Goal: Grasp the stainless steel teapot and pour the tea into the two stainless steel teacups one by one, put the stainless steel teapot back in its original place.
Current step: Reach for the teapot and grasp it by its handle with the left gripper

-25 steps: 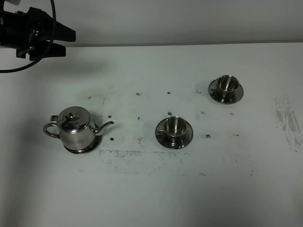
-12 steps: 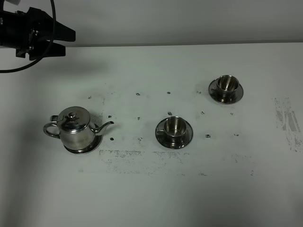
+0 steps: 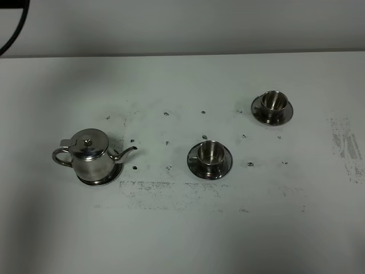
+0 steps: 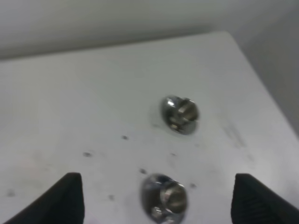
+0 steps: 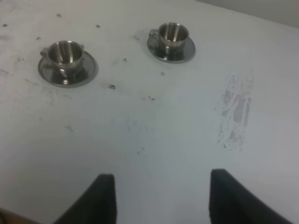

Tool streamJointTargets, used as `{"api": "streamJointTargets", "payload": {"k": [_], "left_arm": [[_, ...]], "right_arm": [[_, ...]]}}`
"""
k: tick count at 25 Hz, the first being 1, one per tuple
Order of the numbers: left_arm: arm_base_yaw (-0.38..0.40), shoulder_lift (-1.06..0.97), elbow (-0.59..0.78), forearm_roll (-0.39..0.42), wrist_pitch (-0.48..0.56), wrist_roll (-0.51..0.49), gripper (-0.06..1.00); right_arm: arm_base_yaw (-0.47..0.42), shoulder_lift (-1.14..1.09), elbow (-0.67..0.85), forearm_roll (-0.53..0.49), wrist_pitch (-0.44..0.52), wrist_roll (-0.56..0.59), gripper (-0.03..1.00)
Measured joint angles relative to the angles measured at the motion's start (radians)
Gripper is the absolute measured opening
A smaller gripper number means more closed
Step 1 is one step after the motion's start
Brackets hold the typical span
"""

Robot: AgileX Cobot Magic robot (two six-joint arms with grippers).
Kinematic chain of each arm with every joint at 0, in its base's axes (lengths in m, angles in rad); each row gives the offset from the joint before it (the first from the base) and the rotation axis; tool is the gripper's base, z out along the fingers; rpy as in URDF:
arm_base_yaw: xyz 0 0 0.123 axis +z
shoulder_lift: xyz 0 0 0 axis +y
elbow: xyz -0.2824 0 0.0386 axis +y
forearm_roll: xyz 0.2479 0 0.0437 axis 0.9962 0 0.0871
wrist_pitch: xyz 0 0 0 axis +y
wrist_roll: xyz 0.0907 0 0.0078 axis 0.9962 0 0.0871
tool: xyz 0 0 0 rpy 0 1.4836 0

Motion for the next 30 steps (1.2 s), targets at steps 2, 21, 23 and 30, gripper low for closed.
{"api": "streamJointTargets", "payload": {"k": [2, 21, 23, 30], "left_arm": [[0.0, -0.085, 0.0, 0.086, -0.028, -0.047, 0.63], [0.0, -0.565, 0.695, 0.483, -0.339, -0.219, 0.63], [0.0, -0.609, 0.734, 0.44, -0.323, -0.194, 0.63], [-0.014, -0.694, 0.794, 0.384, -0.211, -0.133, 0.63]], "right_arm": [[0.0, 0.0, 0.0, 0.0, 0.0, 0.0, 0.43], [0.0, 0.0, 0.0, 0.0, 0.0, 0.0, 0.43], [0.0, 0.0, 0.0, 0.0, 0.0, 0.0, 0.43], [0.0, 0.0, 0.0, 0.0, 0.0, 0.0, 0.43]]}}
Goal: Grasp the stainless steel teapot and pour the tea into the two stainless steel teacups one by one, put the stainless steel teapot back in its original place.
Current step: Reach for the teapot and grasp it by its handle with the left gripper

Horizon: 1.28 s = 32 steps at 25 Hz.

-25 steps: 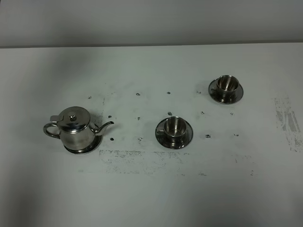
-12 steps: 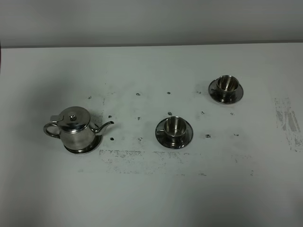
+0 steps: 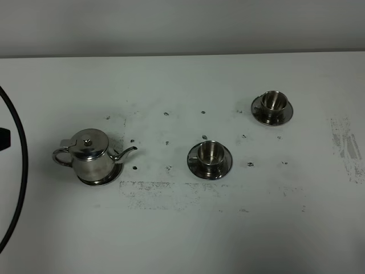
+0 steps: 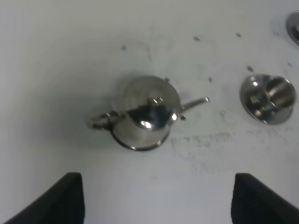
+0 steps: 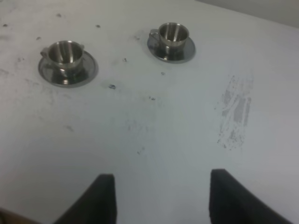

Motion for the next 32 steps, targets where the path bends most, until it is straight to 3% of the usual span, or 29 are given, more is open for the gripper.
{"api": "streamJointTargets", "payload": {"k": [4, 10, 16, 21, 25, 32], "left_arm": [[-0.057, -0.001, 0.027, 0.042, -0.011, -0.003, 0.63], [-0.152, -0.001, 0.032, 0.318, -0.063, -0.146, 0.63], [-0.225, 0.015, 0.032, 0.548, -0.123, -0.173, 0.63], [-0.231, 0.114, 0.032, 0.635, -0.196, -0.207, 0.63], [-0.231, 0.237, 0.032, 0.685, -0.293, -0.309, 0.63], [-0.231, 0.419, -0.012, 0.755, -0.349, -0.439, 0.63]], "right_arm": [[0.0, 0.0, 0.0, 0.0, 0.0, 0.0, 0.43], [0.0, 0.0, 0.0, 0.0, 0.0, 0.0, 0.43], [0.0, 0.0, 0.0, 0.0, 0.0, 0.0, 0.43], [0.0, 0.0, 0.0, 0.0, 0.0, 0.0, 0.43], [0.0, 0.0, 0.0, 0.0, 0.0, 0.0, 0.43], [0.0, 0.0, 0.0, 0.0, 0.0, 0.0, 0.43]]}}
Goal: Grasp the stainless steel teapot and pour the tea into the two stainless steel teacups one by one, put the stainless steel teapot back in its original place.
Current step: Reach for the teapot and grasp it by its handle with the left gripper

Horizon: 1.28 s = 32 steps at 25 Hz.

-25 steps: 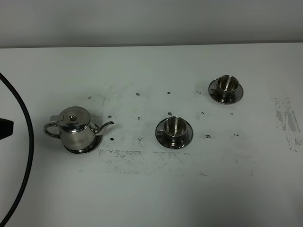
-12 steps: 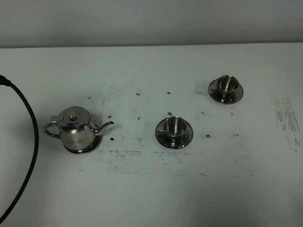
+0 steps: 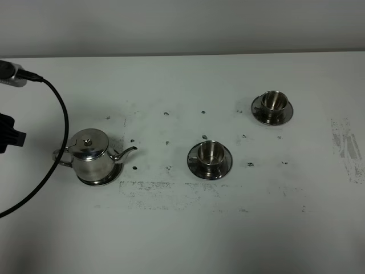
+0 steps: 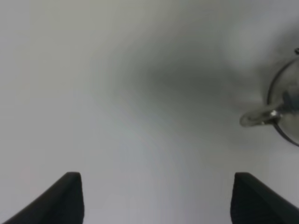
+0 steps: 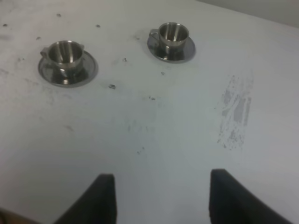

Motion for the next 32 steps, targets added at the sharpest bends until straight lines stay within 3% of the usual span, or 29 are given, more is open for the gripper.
{"api": "streamJointTargets", "payload": {"k": [8, 17, 23, 32], "left_arm": [[0.0, 0.142, -0.008, 0.008, -0.228, -0.017, 0.63], [-0.021, 0.307, -0.008, 0.001, -0.404, -0.02, 0.63], [-0.035, 0.337, -0.01, -0.042, -0.39, -0.023, 0.63], [-0.048, 0.338, -0.013, -0.085, -0.256, -0.025, 0.63]], "right_arm": [[0.0, 0.0, 0.0, 0.0, 0.0, 0.0, 0.43], [0.0, 0.0, 0.0, 0.0, 0.0, 0.0, 0.43], [0.0, 0.0, 0.0, 0.0, 0.0, 0.0, 0.43], [0.0, 0.0, 0.0, -0.001, 0.001, 0.0, 0.43]]}}
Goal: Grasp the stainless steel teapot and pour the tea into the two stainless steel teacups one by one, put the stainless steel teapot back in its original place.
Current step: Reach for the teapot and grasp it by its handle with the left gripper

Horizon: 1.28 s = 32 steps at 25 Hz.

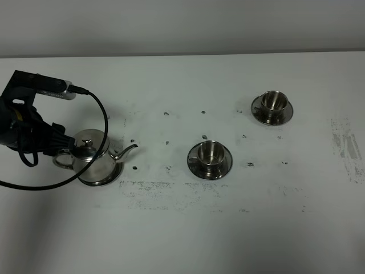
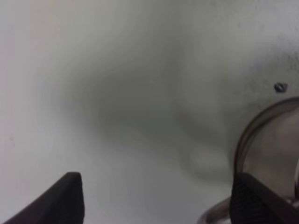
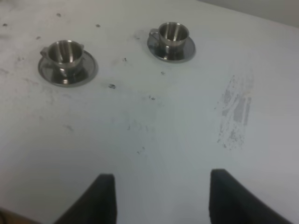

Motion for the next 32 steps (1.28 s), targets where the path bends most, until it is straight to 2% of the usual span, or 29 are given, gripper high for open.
{"api": "streamJointTargets", "payload": {"k": [9, 25, 32], "left_arm": [[-0.012, -0.023, 0.0, -0.008, 0.022, 0.0, 0.62], [-0.012, -0.046, 0.0, -0.008, 0.177, 0.003, 0.62], [-0.012, -0.046, 0.0, 0.029, 0.127, 0.003, 0.62]], "right_arm": [[0.0, 0.0, 0.0, 0.0, 0.0, 0.0, 0.43], [0.0, 0.0, 0.0, 0.0, 0.001, 0.0, 0.43], [0.0, 0.0, 0.0, 0.0, 0.001, 0.0, 0.43]]}}
